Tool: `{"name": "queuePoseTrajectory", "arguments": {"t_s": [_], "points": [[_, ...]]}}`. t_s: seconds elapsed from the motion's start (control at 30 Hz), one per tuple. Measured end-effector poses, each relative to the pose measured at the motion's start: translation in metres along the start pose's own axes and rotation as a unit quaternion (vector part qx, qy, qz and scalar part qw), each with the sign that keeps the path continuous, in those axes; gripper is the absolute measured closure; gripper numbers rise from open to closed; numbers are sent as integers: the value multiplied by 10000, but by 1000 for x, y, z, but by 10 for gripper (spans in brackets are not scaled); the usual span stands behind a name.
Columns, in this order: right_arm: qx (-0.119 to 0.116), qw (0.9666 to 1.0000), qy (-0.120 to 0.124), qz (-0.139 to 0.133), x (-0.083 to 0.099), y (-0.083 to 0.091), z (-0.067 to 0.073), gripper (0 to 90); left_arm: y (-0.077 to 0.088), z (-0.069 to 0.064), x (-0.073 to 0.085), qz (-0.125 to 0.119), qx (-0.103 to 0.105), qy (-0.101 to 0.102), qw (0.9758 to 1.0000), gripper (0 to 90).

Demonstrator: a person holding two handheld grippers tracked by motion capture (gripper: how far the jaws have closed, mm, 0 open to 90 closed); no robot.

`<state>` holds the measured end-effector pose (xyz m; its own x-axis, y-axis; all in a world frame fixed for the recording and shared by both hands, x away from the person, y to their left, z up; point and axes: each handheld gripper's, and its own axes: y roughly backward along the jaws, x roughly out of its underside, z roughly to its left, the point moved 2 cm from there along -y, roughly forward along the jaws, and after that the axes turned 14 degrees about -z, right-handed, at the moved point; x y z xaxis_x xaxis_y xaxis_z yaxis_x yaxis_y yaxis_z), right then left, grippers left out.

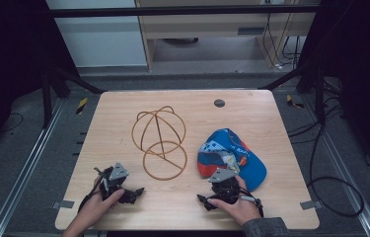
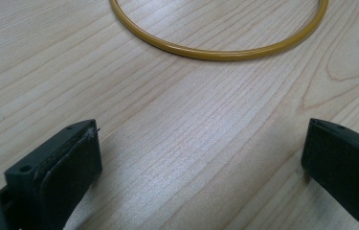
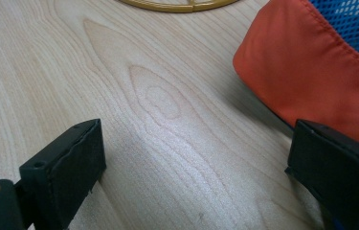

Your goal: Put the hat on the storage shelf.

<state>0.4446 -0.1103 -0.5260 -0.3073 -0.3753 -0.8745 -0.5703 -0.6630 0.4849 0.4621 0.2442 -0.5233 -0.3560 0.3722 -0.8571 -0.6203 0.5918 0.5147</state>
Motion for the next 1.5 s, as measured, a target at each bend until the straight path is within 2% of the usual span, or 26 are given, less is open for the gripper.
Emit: {"name": "queuePoseTrajectory", "arguments": {"t_s": [0.4, 0.53, 0.6, 0.67, 0.83, 0.93, 1.2, 1.37, 1.5], "points": [[72, 10000, -57, 1, 0, 1, 1, 57, 0, -1, 0, -8, 7, 4, 10000, 0], [51, 9999, 64, 84, -2, 3, 3, 75, 0, -1, 0, -8, 8, 4, 10000, 0], [14, 10000, 58, 15, -3, 5, 3, 80, 0, -1, 0, -9, 5, 5, 10000, 0], [-23, 9999, -2, -116, -6, 10, 2, 81, 0, -2, 0, -6, 3, 7, 10000, 0], [136, 9993, 46, -357, -17, 27, -1, 87, 0, -2, 0, -5, 3, 7, 10000, 0], [194, 9988, -11, -443, -23, 37, -4, 83, 0, -2, 0, -7, 0, 11, 10000, 0], [372, 9980, -86, -506, -31, 60, -16, 71, 0, -2, 0, -4, -7, 13, 10000, 0], [640, 9972, -77, -385, -41, 72, -26, 85, 0, -2, 0, -4, -8, 11, 10000, 0], [756, 9964, -58, -385, -50, 81, -34, 86, 0, -2, 0, -5, -8, 13, 10000, 0]]}}
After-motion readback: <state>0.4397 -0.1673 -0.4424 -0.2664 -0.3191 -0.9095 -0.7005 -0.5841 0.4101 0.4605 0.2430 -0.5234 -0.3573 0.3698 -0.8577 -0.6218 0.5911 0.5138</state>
